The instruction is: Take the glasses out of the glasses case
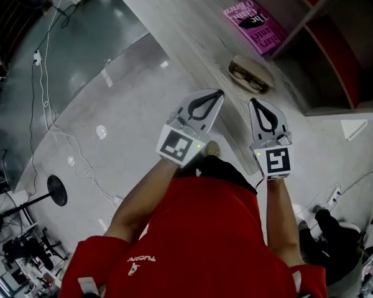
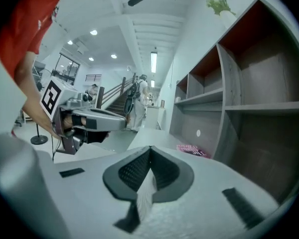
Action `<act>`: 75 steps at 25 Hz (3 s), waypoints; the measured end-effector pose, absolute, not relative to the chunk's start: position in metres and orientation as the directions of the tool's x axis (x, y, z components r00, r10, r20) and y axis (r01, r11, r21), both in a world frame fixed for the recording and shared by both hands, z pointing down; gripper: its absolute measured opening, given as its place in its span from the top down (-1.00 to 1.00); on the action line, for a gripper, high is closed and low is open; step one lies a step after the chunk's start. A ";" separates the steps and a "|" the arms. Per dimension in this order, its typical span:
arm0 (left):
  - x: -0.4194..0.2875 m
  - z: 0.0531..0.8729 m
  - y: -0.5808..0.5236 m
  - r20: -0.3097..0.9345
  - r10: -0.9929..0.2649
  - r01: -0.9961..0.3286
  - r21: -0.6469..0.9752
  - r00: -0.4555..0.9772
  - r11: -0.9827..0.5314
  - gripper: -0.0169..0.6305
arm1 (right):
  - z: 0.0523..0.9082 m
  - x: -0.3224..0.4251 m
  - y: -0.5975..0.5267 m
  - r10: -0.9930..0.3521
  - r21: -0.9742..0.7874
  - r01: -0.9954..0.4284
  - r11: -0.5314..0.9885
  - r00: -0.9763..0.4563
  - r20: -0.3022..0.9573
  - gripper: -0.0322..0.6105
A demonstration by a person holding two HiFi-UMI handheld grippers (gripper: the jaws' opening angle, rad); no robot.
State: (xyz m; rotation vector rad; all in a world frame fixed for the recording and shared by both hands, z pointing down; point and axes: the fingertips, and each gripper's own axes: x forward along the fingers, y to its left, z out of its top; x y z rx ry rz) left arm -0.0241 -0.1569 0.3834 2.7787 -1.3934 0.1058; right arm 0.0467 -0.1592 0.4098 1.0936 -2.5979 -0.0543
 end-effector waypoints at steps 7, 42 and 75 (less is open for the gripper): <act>-0.013 0.427 -0.201 0.133 -0.748 -0.753 -0.018 0.650 -0.658 0.91 | 0.448 0.047 -0.200 -0.755 0.181 -0.747 0.640 -0.567 0.329 0.88; 0.044 0.550 -0.237 0.576 -0.388 -0.460 -0.024 0.719 -0.887 0.59 | 0.516 0.062 -0.262 -0.709 0.241 -0.725 0.646 -0.451 0.542 0.78; 0.046 0.554 -0.243 0.557 -0.379 -0.454 -0.004 0.739 -0.891 0.61 | 0.570 0.042 -0.270 -0.361 0.207 -0.377 0.903 -0.403 0.841 0.84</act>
